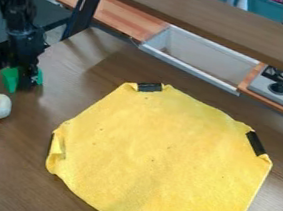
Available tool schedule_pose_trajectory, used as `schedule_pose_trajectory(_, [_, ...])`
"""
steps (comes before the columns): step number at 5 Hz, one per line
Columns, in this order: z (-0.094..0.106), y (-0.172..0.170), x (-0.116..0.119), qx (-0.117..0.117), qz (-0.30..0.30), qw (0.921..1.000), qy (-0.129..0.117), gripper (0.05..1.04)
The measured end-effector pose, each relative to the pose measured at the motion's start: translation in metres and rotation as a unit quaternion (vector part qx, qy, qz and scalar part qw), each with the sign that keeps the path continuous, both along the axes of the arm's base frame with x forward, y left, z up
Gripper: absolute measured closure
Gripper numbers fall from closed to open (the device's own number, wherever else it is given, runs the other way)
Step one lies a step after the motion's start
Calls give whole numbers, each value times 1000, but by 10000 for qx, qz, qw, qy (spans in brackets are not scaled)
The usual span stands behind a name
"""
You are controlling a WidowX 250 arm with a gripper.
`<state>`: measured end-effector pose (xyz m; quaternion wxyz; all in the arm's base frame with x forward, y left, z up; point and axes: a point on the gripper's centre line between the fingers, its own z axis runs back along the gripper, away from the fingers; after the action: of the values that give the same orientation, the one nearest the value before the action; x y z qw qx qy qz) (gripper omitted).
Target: Move the green object from the table to the top left of the cloth
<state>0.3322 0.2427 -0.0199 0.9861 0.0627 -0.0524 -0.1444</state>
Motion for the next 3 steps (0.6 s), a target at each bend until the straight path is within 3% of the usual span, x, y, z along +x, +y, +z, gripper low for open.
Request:
schedule_pose_trajectory(1, [-3, -4, -2, -33, 1, 10000, -23, 496])
schedule_pose_trajectory(2, [-1, -13, -6, -138, -16, 9999, -51, 496])
schedule_pose_trajectory(3, [20, -36, 3, -251, -147, 9993, -248, 496])
